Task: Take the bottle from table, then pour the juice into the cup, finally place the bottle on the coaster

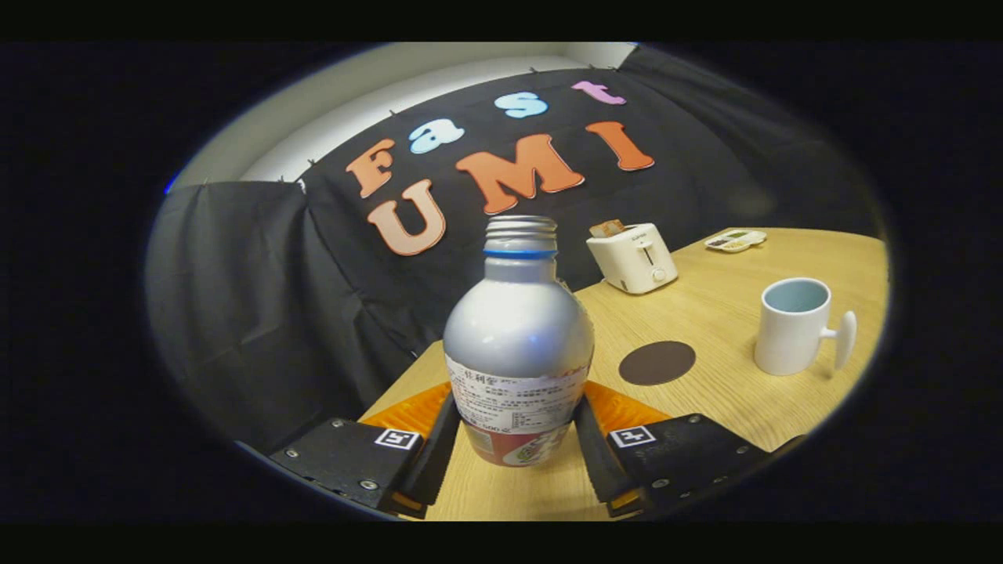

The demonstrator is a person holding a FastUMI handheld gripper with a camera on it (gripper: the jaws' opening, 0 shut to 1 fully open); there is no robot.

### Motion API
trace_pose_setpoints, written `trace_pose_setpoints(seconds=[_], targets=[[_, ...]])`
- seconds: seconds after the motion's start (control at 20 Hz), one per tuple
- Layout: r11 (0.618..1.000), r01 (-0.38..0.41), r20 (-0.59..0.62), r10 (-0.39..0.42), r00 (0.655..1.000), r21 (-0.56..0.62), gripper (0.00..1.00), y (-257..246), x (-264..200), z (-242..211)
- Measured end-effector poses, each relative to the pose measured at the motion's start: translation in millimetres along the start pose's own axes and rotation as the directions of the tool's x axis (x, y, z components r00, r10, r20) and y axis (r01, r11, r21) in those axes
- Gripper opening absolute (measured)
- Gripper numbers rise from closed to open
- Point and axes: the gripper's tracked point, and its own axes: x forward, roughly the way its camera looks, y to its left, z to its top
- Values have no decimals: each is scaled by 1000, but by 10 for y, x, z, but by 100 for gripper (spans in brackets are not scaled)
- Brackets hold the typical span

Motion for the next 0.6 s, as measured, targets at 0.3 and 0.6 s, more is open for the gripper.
trace_pose_setpoints(seconds=[0.3,0.6], targets=[[977,-49,21,46,999,210,73,30,2,174],[921,-76,53,61,997,382,73,-83,5,346]])
